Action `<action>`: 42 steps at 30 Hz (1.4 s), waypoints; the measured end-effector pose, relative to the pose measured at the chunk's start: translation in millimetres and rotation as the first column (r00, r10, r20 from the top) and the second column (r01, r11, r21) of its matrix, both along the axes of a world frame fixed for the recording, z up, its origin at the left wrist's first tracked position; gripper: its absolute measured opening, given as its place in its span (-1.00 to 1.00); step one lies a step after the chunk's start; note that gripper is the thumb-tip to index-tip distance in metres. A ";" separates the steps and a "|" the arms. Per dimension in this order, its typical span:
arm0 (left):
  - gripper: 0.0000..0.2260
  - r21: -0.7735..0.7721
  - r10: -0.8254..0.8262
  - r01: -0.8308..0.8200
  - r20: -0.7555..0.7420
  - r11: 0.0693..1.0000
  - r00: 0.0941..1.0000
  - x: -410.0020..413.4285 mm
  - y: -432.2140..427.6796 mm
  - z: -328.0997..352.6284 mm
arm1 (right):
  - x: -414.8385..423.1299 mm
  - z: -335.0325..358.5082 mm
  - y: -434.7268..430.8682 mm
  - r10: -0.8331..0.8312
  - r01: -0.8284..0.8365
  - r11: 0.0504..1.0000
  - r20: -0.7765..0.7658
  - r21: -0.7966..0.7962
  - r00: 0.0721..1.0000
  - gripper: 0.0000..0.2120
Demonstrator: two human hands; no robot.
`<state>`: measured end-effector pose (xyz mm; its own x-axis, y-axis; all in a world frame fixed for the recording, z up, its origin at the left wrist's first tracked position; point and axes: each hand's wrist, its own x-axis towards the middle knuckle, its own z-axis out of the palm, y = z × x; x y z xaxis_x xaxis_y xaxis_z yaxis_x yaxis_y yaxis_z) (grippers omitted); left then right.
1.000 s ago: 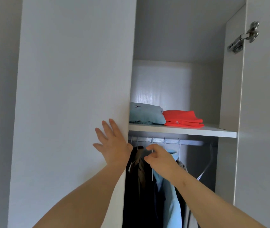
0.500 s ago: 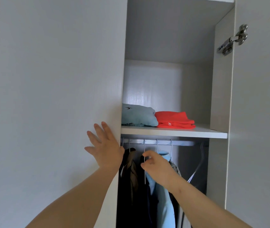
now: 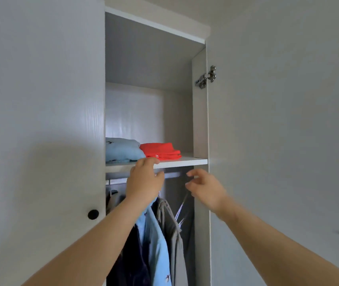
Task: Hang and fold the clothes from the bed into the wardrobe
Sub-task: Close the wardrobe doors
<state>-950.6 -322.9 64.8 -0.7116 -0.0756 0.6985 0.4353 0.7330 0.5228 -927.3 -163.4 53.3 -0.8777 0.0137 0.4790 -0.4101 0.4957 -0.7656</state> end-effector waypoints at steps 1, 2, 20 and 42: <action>-0.71 0.016 -0.076 0.076 -0.005 0.997 0.997 5.1 14.7 1.0 | 11.5 -0.2 12.2 -0.045 0.045 0.999 -0.005 0.003 0.999 -0.73; -0.72 0.024 -0.145 0.145 -0.009 0.989 0.989 10.1 30.1 1.2 | 21.8 -1.3 25.5 -0.089 0.089 0.996 -0.003 0.001 0.996 -0.73; -0.83 0.132 -0.587 0.582 -0.003 0.802 0.810 83.1 251.6 -7.7 | 142.3 -8.2 240.0 -0.643 0.632 0.765 -0.210 -0.125 0.737 -0.56; -0.80 0.219 -0.260 0.330 -0.294 0.918 0.920 102.1 85.2 -4.2 | 110.5 -24.4 83.5 -0.032 -0.023 0.989 -0.367 -0.145 0.930 -0.78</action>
